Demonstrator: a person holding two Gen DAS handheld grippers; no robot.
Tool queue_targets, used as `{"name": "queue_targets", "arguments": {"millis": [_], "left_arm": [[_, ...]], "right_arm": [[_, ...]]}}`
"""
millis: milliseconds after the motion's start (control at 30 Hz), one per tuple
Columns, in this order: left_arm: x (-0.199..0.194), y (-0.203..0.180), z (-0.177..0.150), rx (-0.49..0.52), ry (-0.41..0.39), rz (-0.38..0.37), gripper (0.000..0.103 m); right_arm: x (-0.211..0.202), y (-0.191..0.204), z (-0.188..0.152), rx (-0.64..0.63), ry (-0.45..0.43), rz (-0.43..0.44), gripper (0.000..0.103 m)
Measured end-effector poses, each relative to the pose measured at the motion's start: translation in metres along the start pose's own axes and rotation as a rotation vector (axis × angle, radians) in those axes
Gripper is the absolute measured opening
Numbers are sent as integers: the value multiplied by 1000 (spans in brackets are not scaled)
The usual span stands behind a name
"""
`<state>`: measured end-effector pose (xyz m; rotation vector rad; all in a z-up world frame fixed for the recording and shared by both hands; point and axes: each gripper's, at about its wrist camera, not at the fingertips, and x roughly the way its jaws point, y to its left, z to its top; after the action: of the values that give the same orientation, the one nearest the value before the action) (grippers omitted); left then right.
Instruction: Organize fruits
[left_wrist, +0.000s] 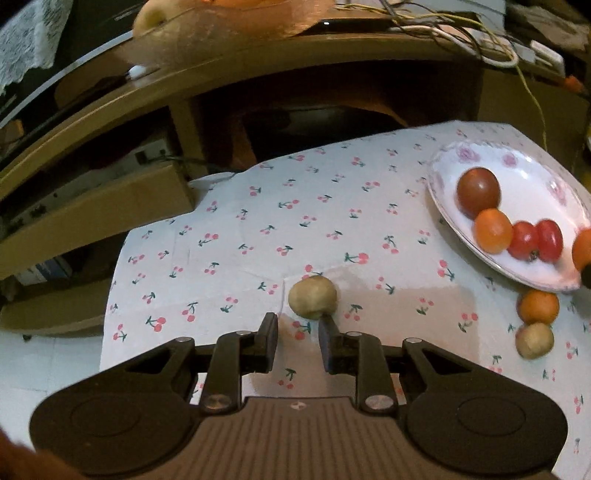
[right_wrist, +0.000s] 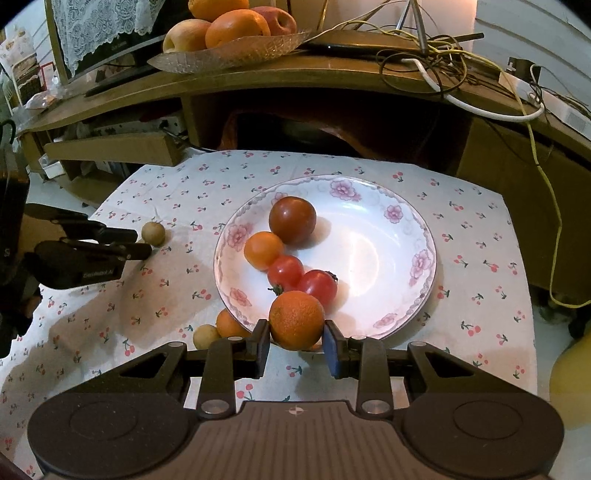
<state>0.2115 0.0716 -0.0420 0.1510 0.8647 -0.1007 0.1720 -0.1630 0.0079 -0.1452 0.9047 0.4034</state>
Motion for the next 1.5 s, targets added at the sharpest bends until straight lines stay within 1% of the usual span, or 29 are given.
{"name": "queue_targets", "arguments": {"millis": [67,200,433,500,600,667,733,800,933,1033,1300,1367,1500], "left_arm": [[-1,1,1,-16,-2,-24,30],[2,-4,5,-15,-9,-24,31],[7,-5,8,-20,-28,-14,43],[9,-4,9,-23,-30,-21,43],[10,-4,11,-23,-30,-20,43],[12,-4,12,-32,-32,-19,41],[12,-4,13,-34,-32,-7,33],[12,-5,13,-38,-30,1,32],[7,-10,12,-21,-29,-22,32],[1,-18,12,-11,-31,-56,32],[-28,-62,22,73,-74,-170,32],[-33,-73,26,88,-88,-190,32],[-38,-89,32,113,-104,-206,32]], "right_arm": [[0,1,0,0,1,1,32],[1,0,0,-1,1,3,32],[1,0,0,1,1,0,33],[1,-1,0,3,2,0,33],[2,-1,0,4,2,-1,33],[2,-1,0,4,2,-1,32],[2,-1,0,5,2,-3,33],[3,-2,1,7,2,-4,32],[4,-5,1,13,2,-9,32],[4,-7,1,17,-1,-14,32],[4,-16,3,33,-15,-47,32],[5,-17,3,30,-17,-53,32],[6,-16,5,20,-27,-61,32]]}}
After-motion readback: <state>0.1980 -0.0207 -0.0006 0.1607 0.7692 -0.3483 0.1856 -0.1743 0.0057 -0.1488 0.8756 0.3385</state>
